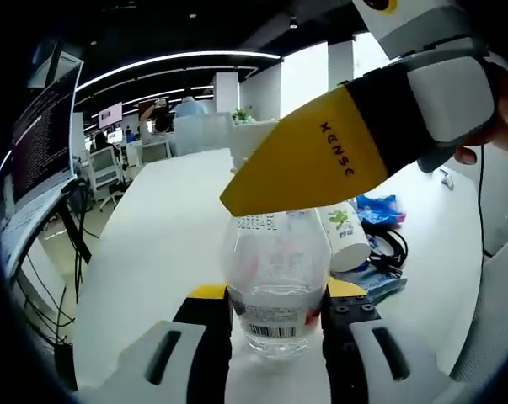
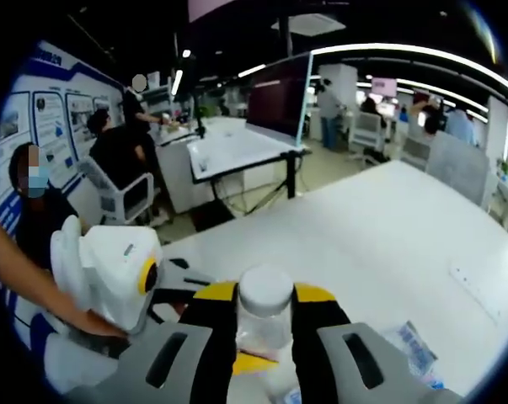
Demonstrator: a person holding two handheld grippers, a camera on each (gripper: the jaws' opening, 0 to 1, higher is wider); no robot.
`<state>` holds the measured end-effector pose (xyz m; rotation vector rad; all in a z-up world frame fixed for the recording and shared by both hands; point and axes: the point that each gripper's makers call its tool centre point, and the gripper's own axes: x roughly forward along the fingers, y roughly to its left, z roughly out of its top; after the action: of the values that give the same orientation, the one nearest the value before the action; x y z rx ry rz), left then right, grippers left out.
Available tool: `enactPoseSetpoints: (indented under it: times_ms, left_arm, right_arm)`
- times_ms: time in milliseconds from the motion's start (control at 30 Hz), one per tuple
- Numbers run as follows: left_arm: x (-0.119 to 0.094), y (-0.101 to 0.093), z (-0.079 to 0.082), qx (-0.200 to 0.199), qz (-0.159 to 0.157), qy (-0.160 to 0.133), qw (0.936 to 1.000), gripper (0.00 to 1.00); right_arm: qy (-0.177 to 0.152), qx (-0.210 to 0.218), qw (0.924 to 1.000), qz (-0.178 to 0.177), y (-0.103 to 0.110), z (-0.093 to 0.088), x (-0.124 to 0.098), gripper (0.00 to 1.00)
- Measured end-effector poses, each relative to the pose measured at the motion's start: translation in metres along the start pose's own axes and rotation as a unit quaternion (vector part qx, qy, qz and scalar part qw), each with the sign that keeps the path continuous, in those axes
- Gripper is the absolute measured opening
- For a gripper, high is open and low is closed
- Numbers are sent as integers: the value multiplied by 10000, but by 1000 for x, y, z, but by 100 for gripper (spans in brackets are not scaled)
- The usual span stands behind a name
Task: Arrange the tabletop items into an orderly group along one side of the table until the central work area is clear of visible clutter.
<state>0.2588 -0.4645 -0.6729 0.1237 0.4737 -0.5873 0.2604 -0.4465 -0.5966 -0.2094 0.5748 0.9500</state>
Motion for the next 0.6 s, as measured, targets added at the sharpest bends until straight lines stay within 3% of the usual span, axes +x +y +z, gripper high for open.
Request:
enactPoseSetpoints:
  times_ms: [200,600]
  left_arm:
    - [-7,11,-7,-147,109,39,9998,40]
    - [-12,20,-10,-112,255,111,9995,39]
  right_arm:
    - [73,-157,9998,62,4,-2,2,22]
    - [86,-72,9998,163,4,2,2,20]
